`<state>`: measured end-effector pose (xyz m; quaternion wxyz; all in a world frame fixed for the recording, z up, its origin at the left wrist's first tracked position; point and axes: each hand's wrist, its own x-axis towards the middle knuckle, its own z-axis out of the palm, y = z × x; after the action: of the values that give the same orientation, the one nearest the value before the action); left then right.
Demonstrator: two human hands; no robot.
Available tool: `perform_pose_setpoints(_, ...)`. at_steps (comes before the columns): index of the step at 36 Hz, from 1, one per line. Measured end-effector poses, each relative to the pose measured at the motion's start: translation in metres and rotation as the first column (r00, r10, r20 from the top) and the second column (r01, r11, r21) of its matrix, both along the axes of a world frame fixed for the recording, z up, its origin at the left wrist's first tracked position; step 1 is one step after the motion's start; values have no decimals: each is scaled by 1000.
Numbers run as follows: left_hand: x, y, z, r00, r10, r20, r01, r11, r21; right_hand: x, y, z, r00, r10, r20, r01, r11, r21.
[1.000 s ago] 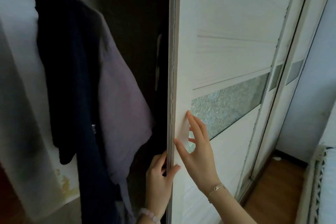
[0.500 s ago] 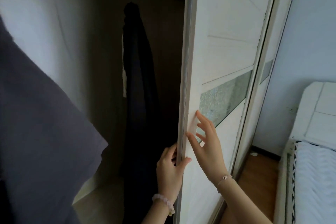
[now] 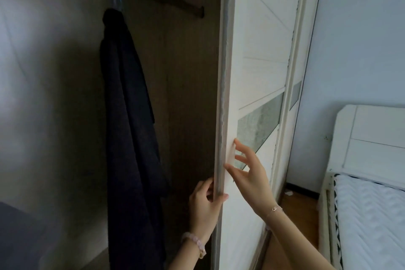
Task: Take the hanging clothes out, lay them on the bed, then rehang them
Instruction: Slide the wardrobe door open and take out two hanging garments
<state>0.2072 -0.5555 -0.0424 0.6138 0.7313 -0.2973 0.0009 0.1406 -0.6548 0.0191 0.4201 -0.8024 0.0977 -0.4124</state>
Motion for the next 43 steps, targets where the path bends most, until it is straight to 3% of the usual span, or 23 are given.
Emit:
perform_pose_setpoints(7,12,-39,-1,999,33,37,-34,998,46,15,-29,-1,998,-66,-13,66,998,11)
perform_pose_setpoints(20,38,-100,7,995,-86,-51,89,994,63,36,-81,5,985,-154,-72,154,988,-4)
perform_pose_setpoints(26,41,-115,8,989,-73,-126,76,997,18,37,-104,8,993,-86,-87,85,996,-11)
perform_pose_setpoints(28,40,-114,8,989,-63,-132,70,996,46,34,-105,12,990,-108,-90,100,991,-93)
perform_pose_setpoints(31,38,-111,18,990,-67,-125,87,984,158,29,-92,28,981,-161,107,187,930,-315)
perform_pose_setpoints(35,35,-85,57,1000,-8,-6,9,987,162,30,-65,72,944,129,304,8,912,-410)
perform_pose_setpoints(39,27,-27,114,978,168,122,-174,984,43,46,-35,119,864,425,270,-353,893,-277)
perform_pose_setpoints(43,5,32,182,879,340,335,-355,935,-17,83,-3,164,743,628,232,-613,778,-141)
